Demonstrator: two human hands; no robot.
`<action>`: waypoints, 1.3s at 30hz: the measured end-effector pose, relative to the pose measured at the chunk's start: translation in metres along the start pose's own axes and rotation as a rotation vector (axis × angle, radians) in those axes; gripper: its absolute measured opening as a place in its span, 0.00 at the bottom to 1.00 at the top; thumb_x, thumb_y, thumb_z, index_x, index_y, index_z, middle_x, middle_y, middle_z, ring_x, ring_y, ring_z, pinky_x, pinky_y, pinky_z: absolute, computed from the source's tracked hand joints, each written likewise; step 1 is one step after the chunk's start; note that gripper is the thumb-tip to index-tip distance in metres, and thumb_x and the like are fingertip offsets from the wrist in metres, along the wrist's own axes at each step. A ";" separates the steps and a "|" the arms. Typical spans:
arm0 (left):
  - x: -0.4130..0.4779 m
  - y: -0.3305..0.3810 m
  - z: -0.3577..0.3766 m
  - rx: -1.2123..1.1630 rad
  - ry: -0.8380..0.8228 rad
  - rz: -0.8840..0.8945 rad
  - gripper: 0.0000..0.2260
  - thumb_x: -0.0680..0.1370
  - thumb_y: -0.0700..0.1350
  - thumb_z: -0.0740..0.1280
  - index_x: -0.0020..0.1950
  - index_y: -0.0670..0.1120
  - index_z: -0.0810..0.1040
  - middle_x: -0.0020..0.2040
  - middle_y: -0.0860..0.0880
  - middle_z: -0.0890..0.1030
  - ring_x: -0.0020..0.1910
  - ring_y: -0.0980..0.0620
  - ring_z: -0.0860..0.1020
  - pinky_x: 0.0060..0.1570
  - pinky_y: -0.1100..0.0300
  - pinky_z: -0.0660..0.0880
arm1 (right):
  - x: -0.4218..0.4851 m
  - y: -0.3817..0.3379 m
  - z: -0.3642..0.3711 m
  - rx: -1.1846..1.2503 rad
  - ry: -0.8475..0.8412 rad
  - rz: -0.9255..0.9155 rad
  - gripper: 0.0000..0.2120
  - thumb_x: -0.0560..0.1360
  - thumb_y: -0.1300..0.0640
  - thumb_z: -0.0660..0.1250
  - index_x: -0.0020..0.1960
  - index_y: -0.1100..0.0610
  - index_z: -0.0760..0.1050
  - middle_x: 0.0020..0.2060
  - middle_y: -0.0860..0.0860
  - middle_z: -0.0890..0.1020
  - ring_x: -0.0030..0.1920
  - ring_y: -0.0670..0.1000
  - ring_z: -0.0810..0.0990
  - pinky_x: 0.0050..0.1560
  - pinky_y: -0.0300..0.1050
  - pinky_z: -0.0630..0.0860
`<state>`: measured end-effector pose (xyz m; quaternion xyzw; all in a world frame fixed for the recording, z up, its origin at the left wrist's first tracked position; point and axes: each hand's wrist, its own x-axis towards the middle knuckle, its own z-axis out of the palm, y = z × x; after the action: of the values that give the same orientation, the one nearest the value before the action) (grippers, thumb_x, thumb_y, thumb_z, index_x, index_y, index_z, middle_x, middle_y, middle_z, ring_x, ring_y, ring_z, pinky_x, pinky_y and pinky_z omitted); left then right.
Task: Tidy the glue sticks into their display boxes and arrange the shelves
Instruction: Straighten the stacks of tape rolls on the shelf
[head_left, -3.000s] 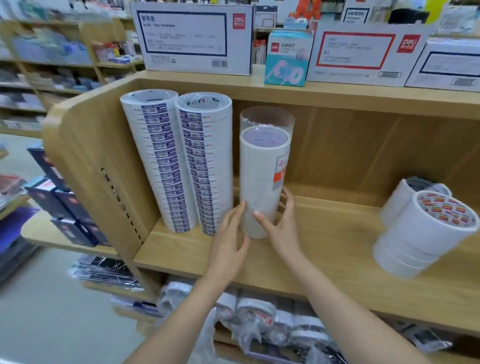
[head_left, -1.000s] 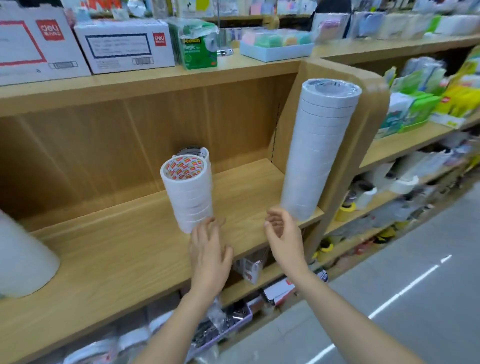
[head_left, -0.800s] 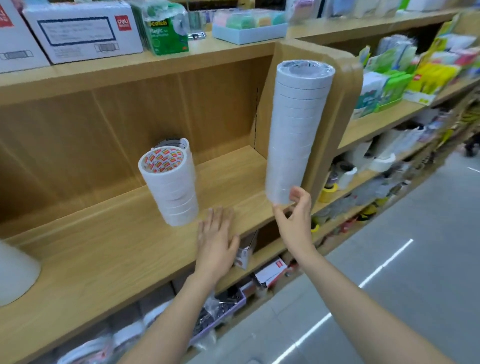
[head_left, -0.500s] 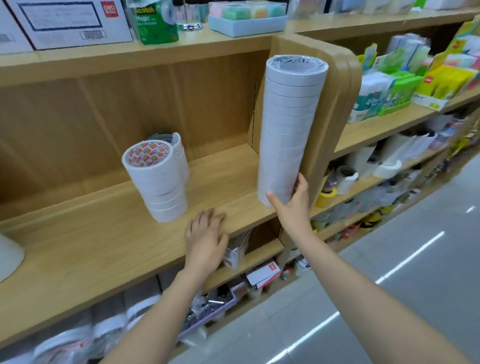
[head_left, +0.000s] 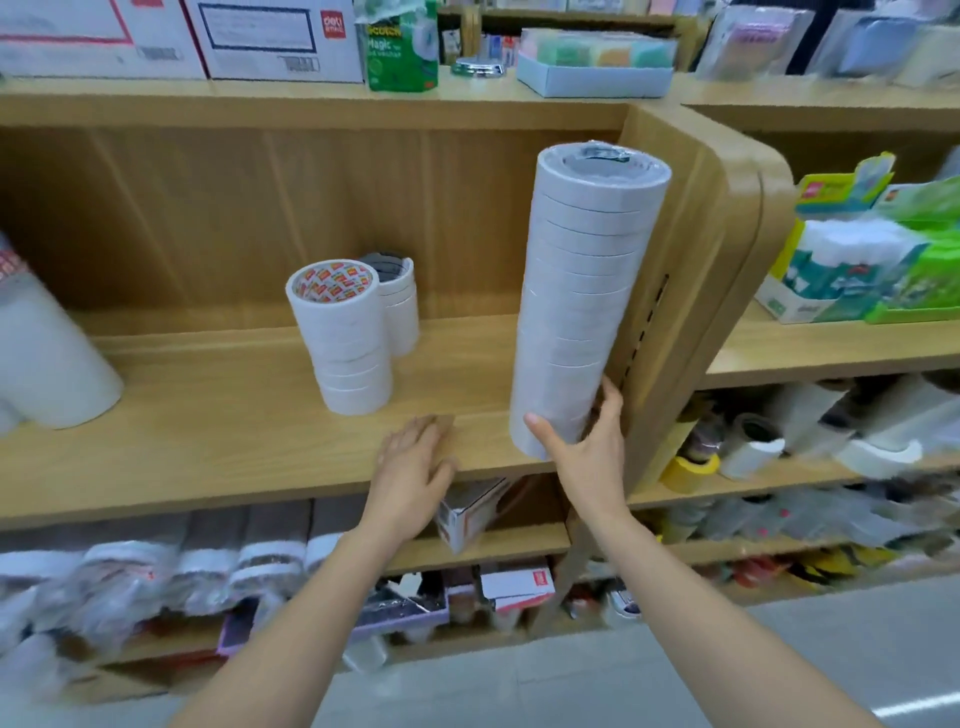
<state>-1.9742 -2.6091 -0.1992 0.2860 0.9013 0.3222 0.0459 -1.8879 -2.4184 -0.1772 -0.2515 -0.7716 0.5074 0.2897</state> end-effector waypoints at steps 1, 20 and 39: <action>-0.002 0.005 0.000 -0.076 0.012 0.018 0.23 0.82 0.47 0.62 0.77 0.51 0.62 0.77 0.48 0.64 0.76 0.49 0.59 0.75 0.53 0.55 | 0.002 0.000 -0.003 -0.011 -0.014 -0.001 0.45 0.65 0.40 0.77 0.74 0.46 0.56 0.67 0.45 0.71 0.66 0.48 0.71 0.65 0.51 0.71; -0.070 -0.014 -0.064 -0.457 0.534 -0.122 0.25 0.77 0.61 0.62 0.72 0.55 0.66 0.66 0.58 0.74 0.63 0.58 0.76 0.59 0.50 0.77 | -0.045 -0.050 0.107 0.101 -0.545 -0.151 0.46 0.61 0.40 0.80 0.72 0.46 0.60 0.64 0.43 0.74 0.64 0.45 0.72 0.61 0.44 0.72; -0.036 -0.217 -0.211 -0.354 0.537 -0.201 0.28 0.78 0.61 0.61 0.76 0.54 0.63 0.68 0.53 0.73 0.65 0.58 0.74 0.63 0.48 0.75 | -0.061 -0.131 0.355 0.213 -0.561 -0.151 0.42 0.63 0.49 0.81 0.70 0.49 0.62 0.63 0.43 0.74 0.64 0.44 0.74 0.64 0.47 0.74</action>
<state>-2.1060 -2.8820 -0.1681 0.0883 0.8350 0.5313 -0.1129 -2.1066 -2.7330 -0.1794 -0.0118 -0.7804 0.6120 0.1273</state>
